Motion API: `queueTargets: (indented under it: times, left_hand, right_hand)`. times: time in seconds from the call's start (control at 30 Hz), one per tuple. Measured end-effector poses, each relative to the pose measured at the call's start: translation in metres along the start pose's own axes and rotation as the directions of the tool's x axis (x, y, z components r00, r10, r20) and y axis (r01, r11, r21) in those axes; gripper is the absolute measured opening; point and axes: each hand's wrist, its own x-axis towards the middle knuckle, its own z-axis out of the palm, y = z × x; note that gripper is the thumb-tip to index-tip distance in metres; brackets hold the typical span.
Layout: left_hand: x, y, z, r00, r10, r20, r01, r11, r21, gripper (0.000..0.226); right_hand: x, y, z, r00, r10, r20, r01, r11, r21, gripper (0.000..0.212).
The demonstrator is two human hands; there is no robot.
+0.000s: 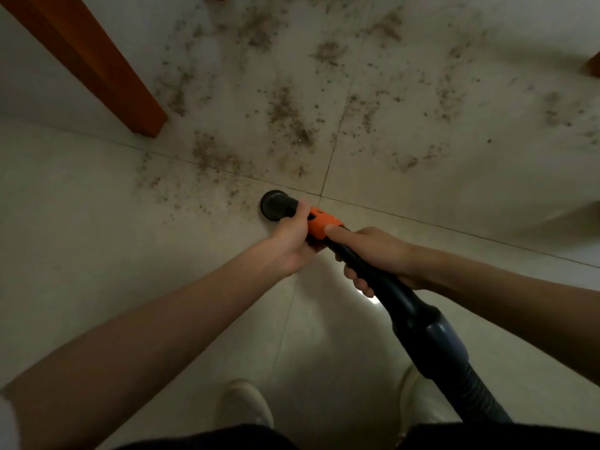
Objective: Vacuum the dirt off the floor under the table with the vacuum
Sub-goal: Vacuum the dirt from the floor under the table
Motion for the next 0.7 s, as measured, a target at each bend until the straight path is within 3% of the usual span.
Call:
queueTargets:
  times: [0.1,0.3,0.5,0.7]
  left_hand:
    - [0.001,0.000,0.003,0.995,0.057,-0.082,-0.056,0.998,0.013,0.043]
    - [-0.004,-0.010,0.002,0.988,0.017,-0.155,-0.021,1.000,-0.021,0.053]
    - [-0.001,-0.024,0.020,0.989,0.067,-0.130,-0.070,0.997,-0.022,0.050]
    - [0.006,-0.030,0.042,0.986,0.098,-0.137,-0.085,0.992,0.093,0.042]
  right_hand:
    - [0.004,0.002,0.008,0.999,-0.024,-0.030,0.025,1.000,0.010,0.045]
    - [0.008,0.012,0.016,0.997,-0.069,-0.043,0.070,0.997,0.023,0.049]
    - [0.003,0.023,-0.001,0.998,-0.064,-0.007,0.065,0.989,0.129,0.049]
    - [0.006,0.037,-0.017,0.996,-0.075,-0.043,0.083,0.973,0.215,0.050]
